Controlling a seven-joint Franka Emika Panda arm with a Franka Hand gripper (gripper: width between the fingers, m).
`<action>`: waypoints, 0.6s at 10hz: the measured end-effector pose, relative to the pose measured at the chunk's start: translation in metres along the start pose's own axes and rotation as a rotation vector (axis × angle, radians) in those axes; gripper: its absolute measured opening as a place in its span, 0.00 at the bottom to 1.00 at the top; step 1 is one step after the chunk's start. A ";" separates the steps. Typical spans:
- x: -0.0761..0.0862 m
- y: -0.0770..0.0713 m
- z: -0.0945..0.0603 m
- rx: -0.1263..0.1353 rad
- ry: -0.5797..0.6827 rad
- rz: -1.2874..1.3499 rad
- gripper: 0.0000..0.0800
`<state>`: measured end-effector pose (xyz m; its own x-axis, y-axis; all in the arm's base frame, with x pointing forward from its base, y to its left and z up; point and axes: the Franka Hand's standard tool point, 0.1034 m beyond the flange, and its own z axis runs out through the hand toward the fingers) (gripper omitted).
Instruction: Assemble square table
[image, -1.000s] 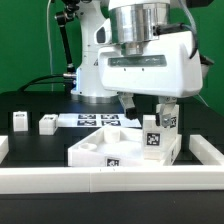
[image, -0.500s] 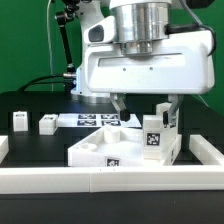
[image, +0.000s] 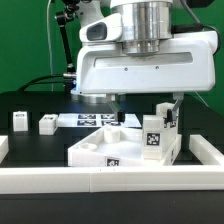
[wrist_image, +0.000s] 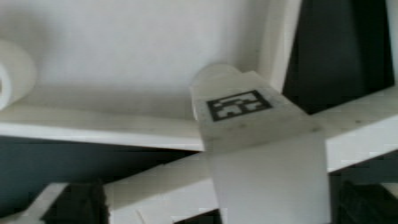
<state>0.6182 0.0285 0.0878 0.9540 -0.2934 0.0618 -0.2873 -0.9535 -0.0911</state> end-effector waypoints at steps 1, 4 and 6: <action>-0.001 0.000 0.002 -0.001 -0.001 -0.029 0.81; -0.003 -0.007 0.006 -0.014 0.002 -0.056 0.81; -0.005 -0.011 0.007 -0.017 0.000 -0.032 0.81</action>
Offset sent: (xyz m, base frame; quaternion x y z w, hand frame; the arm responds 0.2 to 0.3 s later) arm 0.0009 0.0080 -0.0048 -0.0130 -0.0065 0.0228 0.9996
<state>0.6172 0.0414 0.0812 0.9628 -0.2626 0.0642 -0.2580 -0.9634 -0.0726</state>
